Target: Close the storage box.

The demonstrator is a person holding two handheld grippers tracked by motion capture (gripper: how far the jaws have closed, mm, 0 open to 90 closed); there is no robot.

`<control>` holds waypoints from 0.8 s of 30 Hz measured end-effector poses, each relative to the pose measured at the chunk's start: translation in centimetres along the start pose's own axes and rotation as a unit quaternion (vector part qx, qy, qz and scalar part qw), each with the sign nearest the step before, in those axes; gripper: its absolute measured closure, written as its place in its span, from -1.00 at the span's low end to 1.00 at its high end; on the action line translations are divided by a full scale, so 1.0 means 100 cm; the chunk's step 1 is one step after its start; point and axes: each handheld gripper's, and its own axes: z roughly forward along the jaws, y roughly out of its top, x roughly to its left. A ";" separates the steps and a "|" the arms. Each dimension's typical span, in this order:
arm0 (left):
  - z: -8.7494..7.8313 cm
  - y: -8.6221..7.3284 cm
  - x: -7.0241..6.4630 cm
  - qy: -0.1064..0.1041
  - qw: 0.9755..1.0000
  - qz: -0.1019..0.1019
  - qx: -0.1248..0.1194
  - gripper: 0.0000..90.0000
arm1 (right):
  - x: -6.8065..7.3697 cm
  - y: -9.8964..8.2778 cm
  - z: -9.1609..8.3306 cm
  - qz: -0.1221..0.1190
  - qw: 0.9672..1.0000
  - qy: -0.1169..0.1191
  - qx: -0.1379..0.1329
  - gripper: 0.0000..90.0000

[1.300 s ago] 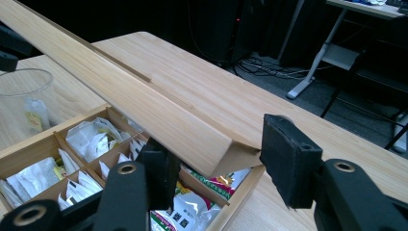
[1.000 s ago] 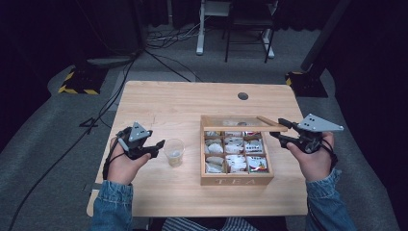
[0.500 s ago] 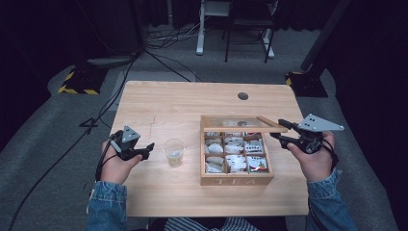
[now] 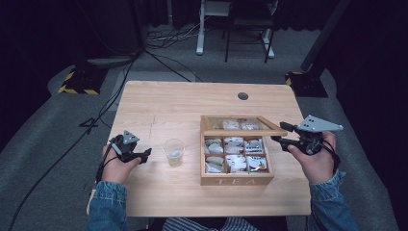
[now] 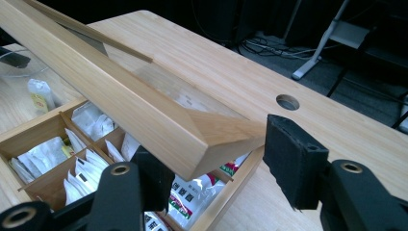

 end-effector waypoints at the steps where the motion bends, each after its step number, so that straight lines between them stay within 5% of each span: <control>1: 0.001 -0.001 0.000 -0.002 1.000 0.000 0.005 -0.30 | 0.000 0.000 0.000 0.002 1.000 0.000 0.003 0.01; 7: 0.007 -0.003 -0.004 -0.007 1.000 0.016 0.023 -0.29 | 0.001 -0.002 -0.002 0.013 1.000 0.000 0.019 0.02; 16: 0.013 -0.005 -0.007 0.011 0.998 0.019 0.052 -0.30 | 0.003 -0.006 -0.003 0.048 0.998 0.022 0.044 0.09; 24: 0.018 -0.007 -0.007 0.001 0.998 0.014 0.062 -0.32 | 0.005 -0.008 -0.003 0.058 0.995 0.031 0.069 0.11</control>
